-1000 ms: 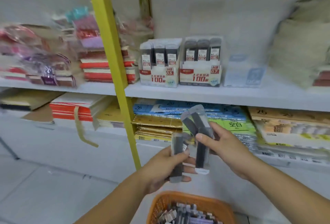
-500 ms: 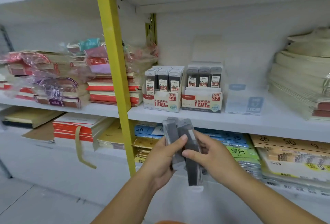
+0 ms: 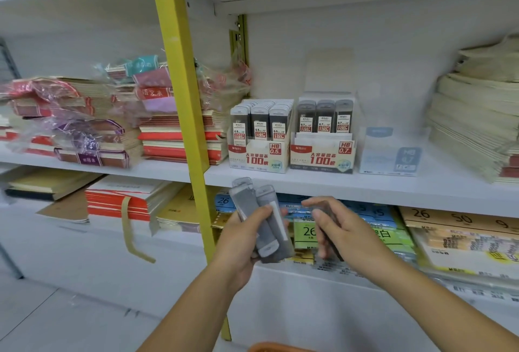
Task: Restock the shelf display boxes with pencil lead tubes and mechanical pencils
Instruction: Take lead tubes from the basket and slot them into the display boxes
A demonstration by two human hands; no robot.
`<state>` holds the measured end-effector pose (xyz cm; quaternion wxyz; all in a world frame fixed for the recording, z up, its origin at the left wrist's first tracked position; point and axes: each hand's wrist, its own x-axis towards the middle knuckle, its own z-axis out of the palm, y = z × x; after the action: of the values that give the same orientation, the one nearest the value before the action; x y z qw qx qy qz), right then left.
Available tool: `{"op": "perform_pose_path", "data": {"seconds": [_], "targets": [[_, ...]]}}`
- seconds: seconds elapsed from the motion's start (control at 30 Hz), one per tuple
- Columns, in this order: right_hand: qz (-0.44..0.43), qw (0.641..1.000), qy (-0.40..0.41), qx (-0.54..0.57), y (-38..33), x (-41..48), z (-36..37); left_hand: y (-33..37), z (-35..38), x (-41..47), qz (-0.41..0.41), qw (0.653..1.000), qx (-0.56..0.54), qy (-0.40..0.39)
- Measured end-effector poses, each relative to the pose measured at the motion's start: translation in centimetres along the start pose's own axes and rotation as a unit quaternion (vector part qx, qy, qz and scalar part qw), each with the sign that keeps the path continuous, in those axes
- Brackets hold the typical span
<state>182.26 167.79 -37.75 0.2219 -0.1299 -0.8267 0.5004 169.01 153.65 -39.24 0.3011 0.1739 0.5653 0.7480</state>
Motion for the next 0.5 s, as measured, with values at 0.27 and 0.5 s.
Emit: {"op": "perform_pose_path", "data": {"seconds": [0.27,0.5], "targets": [[0.018,0.994,-0.092,-0.051,-1.1,-0.4,-0.4,-0.4,-0.2,-0.9,0.01,0.999,0.044,-0.003],[0.02,0.994,-0.104,0.009,-1.5,-0.7,-0.8,0.2,0.1,-0.9,0.041,0.997,0.071,-0.015]]}}
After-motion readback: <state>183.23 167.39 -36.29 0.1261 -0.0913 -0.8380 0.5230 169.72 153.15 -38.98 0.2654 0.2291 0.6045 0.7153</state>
